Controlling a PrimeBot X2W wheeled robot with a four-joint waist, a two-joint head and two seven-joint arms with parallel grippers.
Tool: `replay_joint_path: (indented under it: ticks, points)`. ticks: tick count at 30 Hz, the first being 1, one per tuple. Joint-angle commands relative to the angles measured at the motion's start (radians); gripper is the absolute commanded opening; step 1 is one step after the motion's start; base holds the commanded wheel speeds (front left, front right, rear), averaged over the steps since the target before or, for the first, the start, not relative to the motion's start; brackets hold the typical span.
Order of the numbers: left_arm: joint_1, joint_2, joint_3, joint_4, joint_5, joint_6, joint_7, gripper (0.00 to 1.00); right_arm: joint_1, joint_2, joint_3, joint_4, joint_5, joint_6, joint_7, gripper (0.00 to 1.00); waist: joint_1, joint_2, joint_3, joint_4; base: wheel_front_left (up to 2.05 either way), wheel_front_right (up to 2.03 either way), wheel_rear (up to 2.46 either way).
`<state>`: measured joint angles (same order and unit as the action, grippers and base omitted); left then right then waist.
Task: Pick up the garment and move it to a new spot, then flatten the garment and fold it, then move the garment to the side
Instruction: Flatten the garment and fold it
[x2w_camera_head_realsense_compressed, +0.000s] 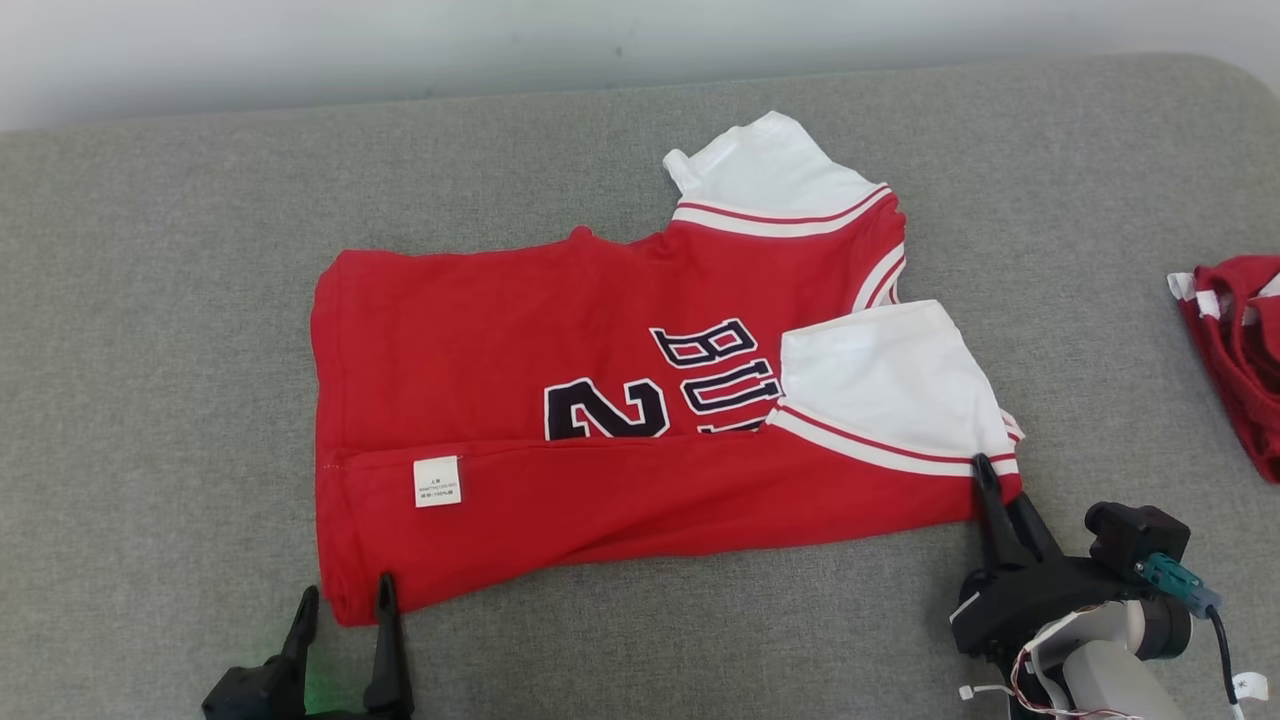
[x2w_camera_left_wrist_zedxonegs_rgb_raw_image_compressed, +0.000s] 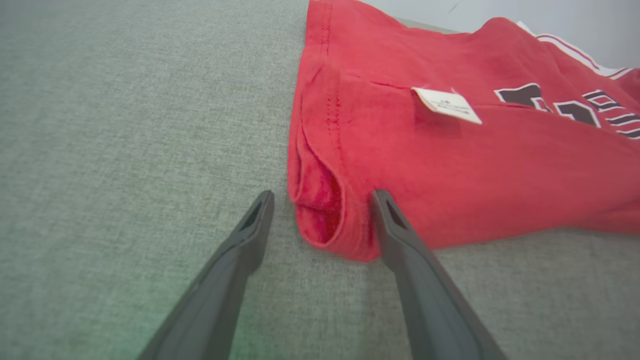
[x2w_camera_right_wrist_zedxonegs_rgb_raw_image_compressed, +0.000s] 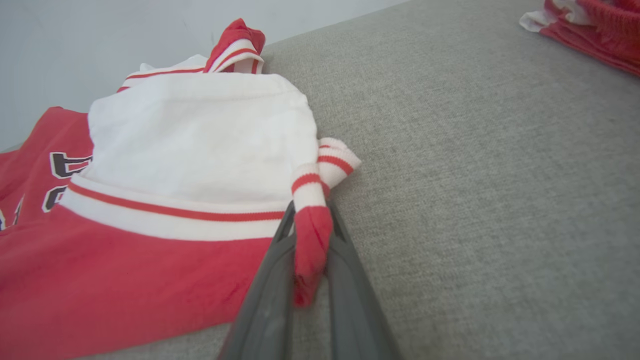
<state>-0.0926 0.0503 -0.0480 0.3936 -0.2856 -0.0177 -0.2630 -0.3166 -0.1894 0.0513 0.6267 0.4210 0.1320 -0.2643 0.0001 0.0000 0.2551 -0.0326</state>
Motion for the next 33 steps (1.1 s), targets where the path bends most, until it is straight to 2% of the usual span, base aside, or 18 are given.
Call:
replay_joint_path:
  ticks: [1, 4, 5, 6, 8, 19, 33]
  points:
    - [-0.014, 0.0, 0.0, 0.017, -0.013, 0.004, -0.002, 1.0, -0.008, -0.004, 0.002, -0.002, 0.001, -0.003, 0.001, 0.0, -0.0001, 0.0, 0.003, -0.001, 0.0, 0.0, 0.0]
    - [-0.034, 0.0, 0.005, 0.036, -0.036, 0.009, -0.002, 1.0, -0.011, -0.003, 0.007, -0.005, 0.003, -0.003, 0.001, 0.0, -0.0001, 0.0, 0.008, -0.003, 0.0, 0.0, 0.0]
    - [-0.039, 0.0, 0.004, 0.038, -0.04, 0.008, -0.002, 0.9, -0.011, -0.003, 0.01, -0.007, 0.004, -0.003, 0.001, 0.0, -0.0001, 0.0, 0.009, -0.004, 0.0, 0.0, 0.0]
    - [-0.039, 0.0, 0.004, 0.038, -0.04, 0.008, -0.002, 0.9, -0.011, -0.003, 0.01, -0.007, 0.004, -0.003, 0.001, 0.0, -0.0001, 0.0, 0.009, -0.004, 0.0, 0.0, 0.0]
    - [-0.049, 0.0, 0.008, 0.041, -0.054, 0.0, -0.002, 0.0, -0.013, -0.004, 0.012, -0.01, 0.006, -0.003, 0.001, 0.0, -0.0001, 0.0, 0.011, -0.006, 0.0, 0.0, 0.0]
    - [-0.034, 0.0, 0.028, 0.051, -0.082, -0.036, -0.002, 0.0, 0.015, 0.008, 0.004, -0.015, 0.007, -0.003, 0.001, 0.0, -0.0001, 0.0, -0.037, -0.004, 0.0, 0.0, 0.0]
    - [0.117, 0.002, 0.11, 0.089, -0.031, -0.073, -0.002, 0.0, 0.154, 0.031, 0.007, 0.018, 0.007, -0.003, 0.001, 0.0, -0.0001, 0.0, -0.24, -0.006, 0.0, 0.0, 0.0]
